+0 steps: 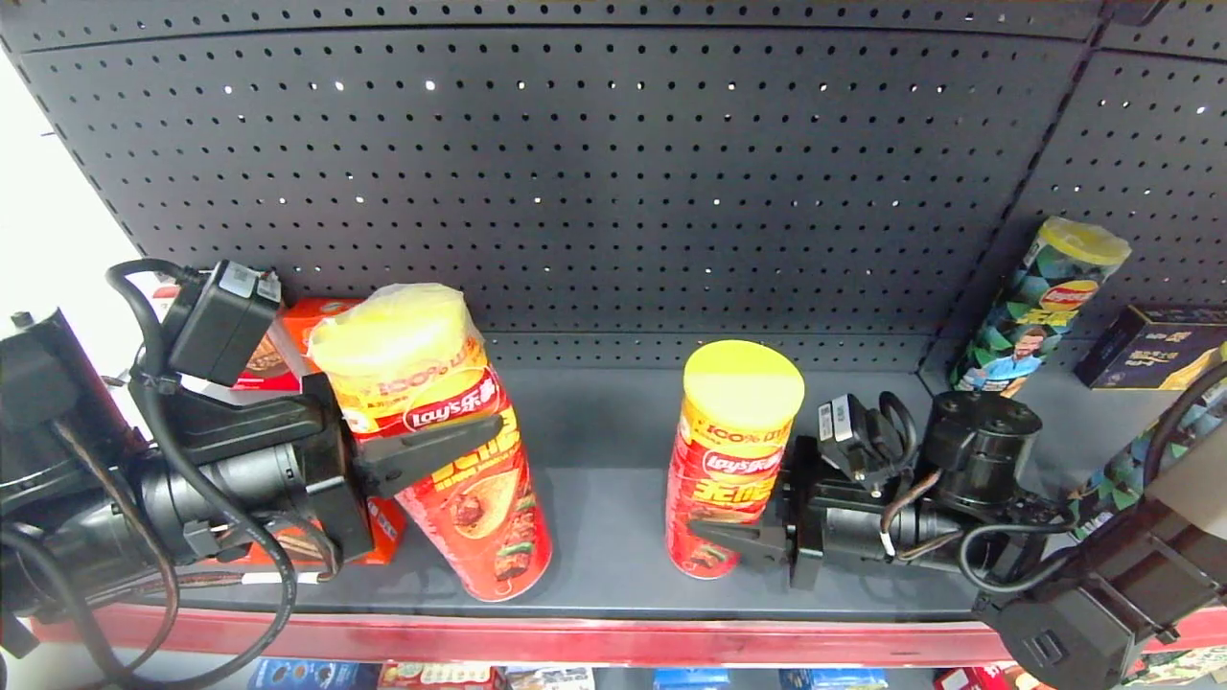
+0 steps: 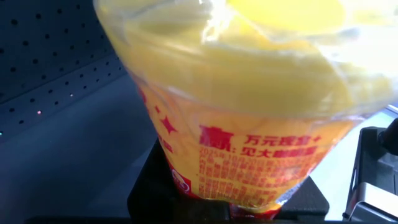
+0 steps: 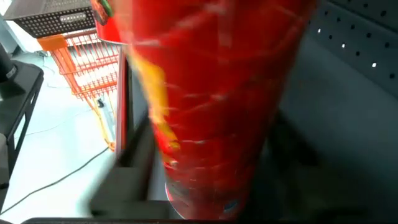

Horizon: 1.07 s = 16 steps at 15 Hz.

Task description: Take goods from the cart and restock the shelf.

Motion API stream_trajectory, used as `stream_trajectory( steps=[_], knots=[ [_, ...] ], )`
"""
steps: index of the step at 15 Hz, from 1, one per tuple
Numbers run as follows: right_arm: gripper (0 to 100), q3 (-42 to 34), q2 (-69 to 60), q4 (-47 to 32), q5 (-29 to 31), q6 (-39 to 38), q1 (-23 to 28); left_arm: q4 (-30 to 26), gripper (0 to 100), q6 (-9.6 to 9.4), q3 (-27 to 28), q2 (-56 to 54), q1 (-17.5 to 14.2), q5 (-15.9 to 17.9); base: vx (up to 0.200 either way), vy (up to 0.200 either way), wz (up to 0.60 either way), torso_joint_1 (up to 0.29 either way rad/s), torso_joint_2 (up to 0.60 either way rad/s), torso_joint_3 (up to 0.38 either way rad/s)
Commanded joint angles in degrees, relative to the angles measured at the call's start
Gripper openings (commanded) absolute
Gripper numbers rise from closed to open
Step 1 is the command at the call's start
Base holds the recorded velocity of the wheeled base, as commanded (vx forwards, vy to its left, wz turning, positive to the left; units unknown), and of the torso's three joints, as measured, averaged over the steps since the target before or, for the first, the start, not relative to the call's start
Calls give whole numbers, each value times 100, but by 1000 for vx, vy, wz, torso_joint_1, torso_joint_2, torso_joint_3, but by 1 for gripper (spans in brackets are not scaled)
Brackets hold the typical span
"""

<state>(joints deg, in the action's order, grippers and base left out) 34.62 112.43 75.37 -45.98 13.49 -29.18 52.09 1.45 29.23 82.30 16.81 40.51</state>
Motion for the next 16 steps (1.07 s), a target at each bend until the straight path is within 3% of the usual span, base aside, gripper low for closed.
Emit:
stream_trajectory(
  steps=[1, 6, 9, 14, 16],
  knots=[
    [100, -113, 33, 39, 10, 4, 0, 3, 0, -4, -67, -3, -2, 1, 0, 0, 0, 0, 0, 0],
    [100, -606, -327, 179, 37, 4, 124, 82, 0, 4, -111, -12, -2, 1, 0, 0, 0, 0, 0, 0],
    [100, -878, -705, 171, -16, 4, 528, 82, 0, 4, -102, -12, -2, 1, 0, 0, 0, 0, 0, 0],
    [100, -1933, -2314, 91, 81, -40, 660, 82, 0, 4, -93, -12, -2, 1, 0, 0, 0, 0, 0, 0],
    [100, -2240, -2947, -49, 406, -40, 668, 82, 0, 13, -93, -21, -2, 1, 0, 0, 0, 0, 0, 0]
  ],
)
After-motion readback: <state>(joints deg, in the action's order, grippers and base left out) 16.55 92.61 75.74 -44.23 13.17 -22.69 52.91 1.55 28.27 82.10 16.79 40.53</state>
